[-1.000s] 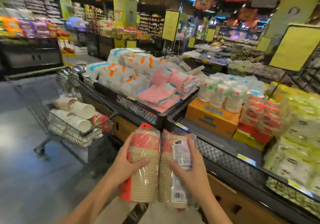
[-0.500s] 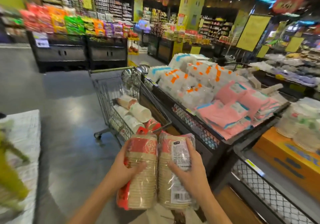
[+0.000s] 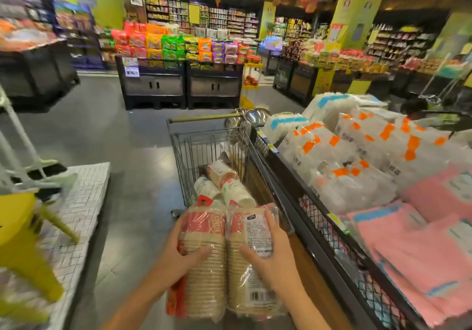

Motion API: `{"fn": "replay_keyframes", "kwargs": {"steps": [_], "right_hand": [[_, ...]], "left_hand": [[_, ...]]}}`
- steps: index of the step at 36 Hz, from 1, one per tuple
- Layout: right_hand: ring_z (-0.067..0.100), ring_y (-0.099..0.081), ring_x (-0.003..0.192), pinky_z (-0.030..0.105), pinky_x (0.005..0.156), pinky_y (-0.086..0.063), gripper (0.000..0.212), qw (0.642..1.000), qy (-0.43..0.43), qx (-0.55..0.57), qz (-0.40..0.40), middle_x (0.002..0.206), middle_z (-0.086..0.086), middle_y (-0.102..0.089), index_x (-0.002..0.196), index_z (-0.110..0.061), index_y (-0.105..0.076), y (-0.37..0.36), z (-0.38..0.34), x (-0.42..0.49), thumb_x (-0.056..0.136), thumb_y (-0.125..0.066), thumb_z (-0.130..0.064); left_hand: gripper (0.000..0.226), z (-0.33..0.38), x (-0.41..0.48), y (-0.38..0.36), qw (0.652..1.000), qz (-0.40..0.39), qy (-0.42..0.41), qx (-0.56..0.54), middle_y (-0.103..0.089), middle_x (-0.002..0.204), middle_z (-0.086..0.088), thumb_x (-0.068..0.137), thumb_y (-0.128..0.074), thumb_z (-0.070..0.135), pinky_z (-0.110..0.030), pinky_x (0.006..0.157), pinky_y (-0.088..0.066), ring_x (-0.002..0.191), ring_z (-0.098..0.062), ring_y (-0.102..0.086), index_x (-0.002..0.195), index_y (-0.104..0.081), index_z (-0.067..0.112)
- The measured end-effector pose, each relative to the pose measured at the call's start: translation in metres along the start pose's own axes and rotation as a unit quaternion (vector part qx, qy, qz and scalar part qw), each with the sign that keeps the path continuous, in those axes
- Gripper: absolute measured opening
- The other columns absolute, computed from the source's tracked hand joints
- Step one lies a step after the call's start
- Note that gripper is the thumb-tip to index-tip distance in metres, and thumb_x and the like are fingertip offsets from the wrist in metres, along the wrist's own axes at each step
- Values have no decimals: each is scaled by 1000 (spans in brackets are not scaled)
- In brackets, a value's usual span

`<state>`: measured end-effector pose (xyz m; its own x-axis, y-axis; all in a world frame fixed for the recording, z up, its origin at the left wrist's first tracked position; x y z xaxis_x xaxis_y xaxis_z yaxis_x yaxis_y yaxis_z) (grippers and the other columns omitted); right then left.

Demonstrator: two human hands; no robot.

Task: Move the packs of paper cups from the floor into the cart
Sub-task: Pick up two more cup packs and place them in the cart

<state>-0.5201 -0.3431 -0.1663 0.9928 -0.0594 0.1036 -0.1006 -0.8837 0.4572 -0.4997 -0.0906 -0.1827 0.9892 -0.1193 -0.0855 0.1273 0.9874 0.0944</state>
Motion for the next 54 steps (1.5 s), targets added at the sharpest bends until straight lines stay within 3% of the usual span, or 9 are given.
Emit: {"fn": "replay_keyframes", "kwargs": {"steps": [10,17,20,24,34,37,44,48,54], "right_hand": [[12,-43,146,49,122,-44,96,999,-9,-6,-30,155,-17,-36,130,-93,-6,-20,27,142,78,-82,-68],[5,-45,135,39,119,-44,100,997,-35,-59,-24,147,-14,-40,148,-69,-10,-26,35,245,82,-84,-61],[0,-42,133,29,115,-40,104,996,-48,-64,-29,149,-14,-39,158,-58,-13,-24,39,287,82,-84,-61],[-15,-40,127,22,111,-34,113,996,-45,-68,-37,152,-15,-39,166,-47,-15,-19,45,343,75,-77,-71],[6,-43,137,24,112,-35,105,988,-47,-101,-104,151,-7,-40,167,-40,-22,-29,87,531,84,-83,-55],[12,-41,144,26,113,-34,104,983,-37,-115,-138,154,-4,-39,168,-38,-20,-44,106,591,86,-81,-57],[30,-46,144,46,107,-49,100,956,-57,-196,-209,161,4,-34,167,-47,-12,-88,177,699,88,-71,-67],[37,-46,140,50,103,-52,99,931,-90,-258,-242,163,8,-30,168,-44,-8,-122,223,727,92,-67,-65],[45,-32,151,62,114,-44,90,904,-144,-284,-285,171,9,-18,163,-54,-5,-175,295,697,94,-62,-65]], "left_hand": [[111,-5,136,7,999,27,26,-1,-58,131,4,58,-94,40,-30,76,-61,103,-14,-70,148,-30,49],[107,-13,249,10,998,19,50,29,-58,131,-1,58,-91,47,-28,72,-59,101,-17,-69,142,-25,59],[110,-10,293,11,998,19,50,37,-52,133,2,51,-92,59,-40,83,-61,106,-20,-67,133,-21,76],[121,-10,347,8,997,20,55,49,-48,142,0,47,-93,65,-47,83,-62,111,-24,-66,143,-18,69],[109,-13,504,-9,990,81,109,38,-57,126,5,68,-90,42,-33,77,-59,99,-14,-68,149,-17,56],[100,-14,554,-11,984,115,134,37,-54,108,16,75,-87,34,-21,66,-52,90,-5,-63,139,-14,60],[90,-68,639,6,961,186,203,33,-65,113,1,74,-88,24,-44,84,-60,91,-18,-71,134,-31,59],[106,-112,643,28,924,228,272,140,-50,123,7,72,-84,40,-34,94,-46,103,-18,-58,154,-17,49],[111,-205,632,48,886,214,357,205,-52,135,-11,48,-69,69,-53,102,-48,120,-34,-56,144,-13,67]]}}
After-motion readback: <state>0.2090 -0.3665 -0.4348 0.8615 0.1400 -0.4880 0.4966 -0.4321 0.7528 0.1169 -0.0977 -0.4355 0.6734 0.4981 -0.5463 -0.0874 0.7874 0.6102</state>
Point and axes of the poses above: each hand's wrist, its own x-axis towards the middle knuckle, its own y-axis out of the back of the hand, z = x × y, the point moved 4 cm from there along x, towards the middle knuckle
